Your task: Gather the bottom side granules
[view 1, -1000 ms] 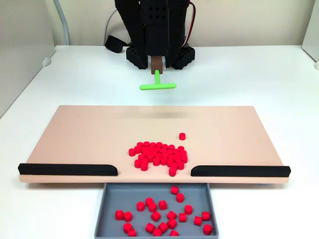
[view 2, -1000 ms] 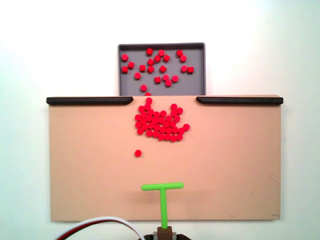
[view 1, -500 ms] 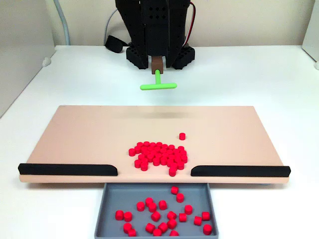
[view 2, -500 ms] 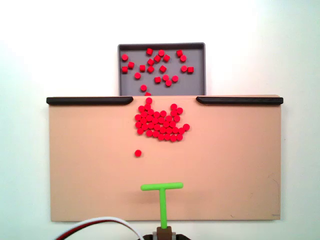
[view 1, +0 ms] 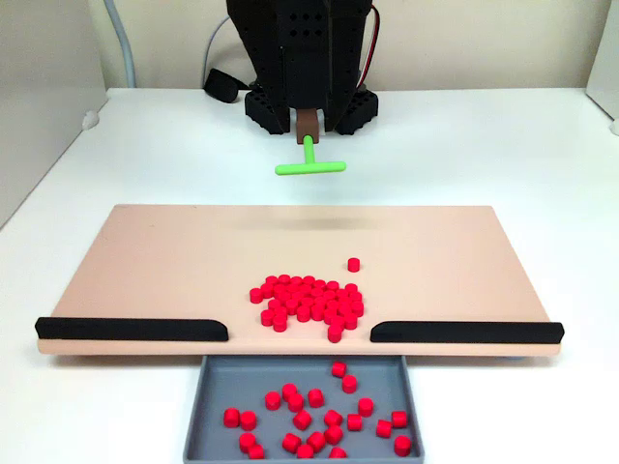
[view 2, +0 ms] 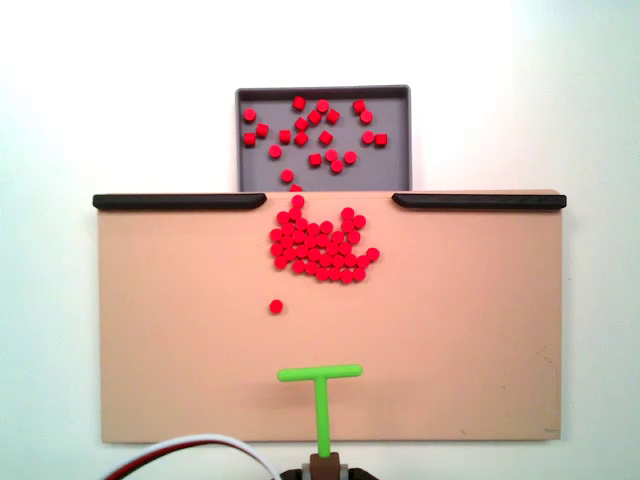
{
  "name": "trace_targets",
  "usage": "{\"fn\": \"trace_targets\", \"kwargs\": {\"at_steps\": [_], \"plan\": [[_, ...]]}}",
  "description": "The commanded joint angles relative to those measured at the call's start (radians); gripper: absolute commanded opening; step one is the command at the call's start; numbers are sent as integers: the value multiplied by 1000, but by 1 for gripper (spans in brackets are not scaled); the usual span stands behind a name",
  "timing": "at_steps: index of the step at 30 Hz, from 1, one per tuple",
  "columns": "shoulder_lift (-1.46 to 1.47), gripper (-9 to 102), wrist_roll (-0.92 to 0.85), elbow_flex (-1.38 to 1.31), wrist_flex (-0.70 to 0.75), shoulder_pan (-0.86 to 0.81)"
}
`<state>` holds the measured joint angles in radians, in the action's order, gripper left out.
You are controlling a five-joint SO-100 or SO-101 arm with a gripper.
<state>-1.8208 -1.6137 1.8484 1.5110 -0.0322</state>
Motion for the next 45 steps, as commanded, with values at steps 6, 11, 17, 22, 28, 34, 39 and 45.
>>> {"fn": "trace_targets", "kwargs": {"at_steps": [6,11,17,22,28,34,39,45], "plan": [[-8,0,11,-32,-5,3],[-8,0,11,-32,-5,3],[-9,0,12,-32,-5,3],[-31,0,6,-32,-5,3],[-60,0,0,-21,-5,-3],[-55,0,29,-31,-5,12],[-38,0,32,-31,-5,20],[-17,0,40,-31,-5,26]]}}
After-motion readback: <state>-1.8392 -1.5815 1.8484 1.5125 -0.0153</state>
